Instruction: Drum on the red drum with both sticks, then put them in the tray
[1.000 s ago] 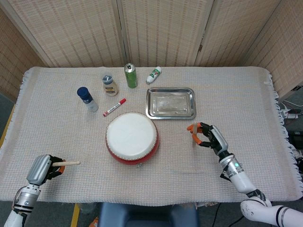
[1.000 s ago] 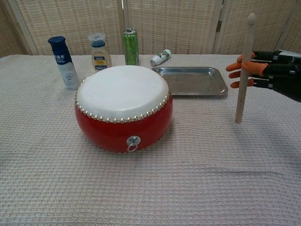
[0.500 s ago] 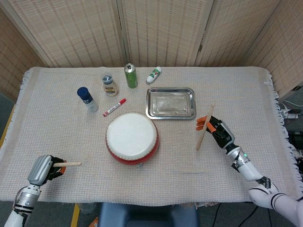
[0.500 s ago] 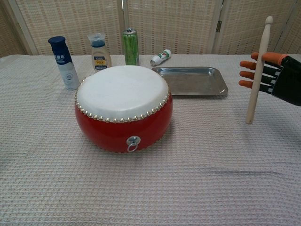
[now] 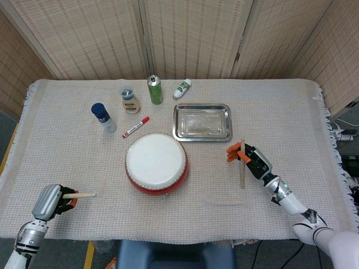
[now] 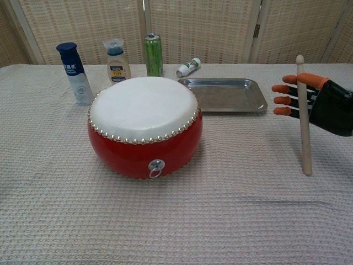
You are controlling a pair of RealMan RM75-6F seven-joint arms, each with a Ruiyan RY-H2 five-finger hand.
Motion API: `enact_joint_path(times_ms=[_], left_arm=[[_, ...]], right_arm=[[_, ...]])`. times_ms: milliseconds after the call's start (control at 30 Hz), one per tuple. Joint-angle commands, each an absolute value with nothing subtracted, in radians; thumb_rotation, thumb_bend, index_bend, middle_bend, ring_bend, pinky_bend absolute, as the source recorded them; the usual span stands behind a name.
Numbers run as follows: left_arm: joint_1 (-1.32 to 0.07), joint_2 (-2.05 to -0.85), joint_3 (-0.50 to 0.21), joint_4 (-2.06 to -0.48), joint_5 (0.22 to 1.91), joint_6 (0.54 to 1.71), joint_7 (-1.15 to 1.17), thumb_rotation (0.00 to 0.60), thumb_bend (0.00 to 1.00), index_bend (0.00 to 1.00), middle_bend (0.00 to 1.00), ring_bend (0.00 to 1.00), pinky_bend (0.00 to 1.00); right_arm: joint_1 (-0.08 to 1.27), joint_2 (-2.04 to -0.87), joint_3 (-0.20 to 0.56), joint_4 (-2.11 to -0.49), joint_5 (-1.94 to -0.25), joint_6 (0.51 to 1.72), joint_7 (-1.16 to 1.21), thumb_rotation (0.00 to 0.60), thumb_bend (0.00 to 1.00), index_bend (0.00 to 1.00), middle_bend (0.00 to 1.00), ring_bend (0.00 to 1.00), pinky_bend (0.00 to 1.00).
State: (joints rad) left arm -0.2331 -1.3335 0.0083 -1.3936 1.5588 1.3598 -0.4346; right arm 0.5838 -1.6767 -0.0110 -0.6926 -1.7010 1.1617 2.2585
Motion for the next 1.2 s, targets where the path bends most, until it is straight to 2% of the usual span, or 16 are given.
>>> enact_joint_path(times_ms=[33,300,733,967,1200], left_arm=[[-0.231,-1.331,0.009,-1.397,1.56,1.363,-0.432,0.6,0.59,1.0,1.0,1.0,1.0],[-0.229,-1.324,0.013,-1.413,1.567,1.37,-0.42,0.6,0.59,1.0,1.0,1.0,1.0],[-0.228,-1.32,0.017,-1.429,1.575,1.375,-0.407,0.6,0.59,1.0,1.0,1.0,1.0],[-0.227,-1.319,0.021,-1.432,1.579,1.375,-0.401,0.6,0.55,1.0,1.0,1.0,1.0],[-0.228,-1.321,0.024,-1.432,1.58,1.371,-0.397,0.6,0.55,1.0,1.0,1.0,1.0]], right_arm=[[0.568,-1.671,-0.027,-0.698,-1.698,1.191,2.254,0.491,0.37,0.52,0.46,0.46,0.52],[0.536,-1.63,-0.085,-0.739,-1.711,1.233,2.193,0.49,0.37,0.6,0.52,0.53,0.59],[0.512,-1.63,-0.149,-0.738,-1.708,1.205,2.117,0.489,0.37,0.65,0.55,0.55,0.61],[0.503,-1.64,-0.172,-0.72,-1.715,1.212,2.105,0.483,0.18,0.66,0.56,0.55,0.62],[0.496,-1.648,-0.183,-0.718,-1.712,1.212,2.065,0.483,0.16,0.73,0.59,0.58,0.65]])
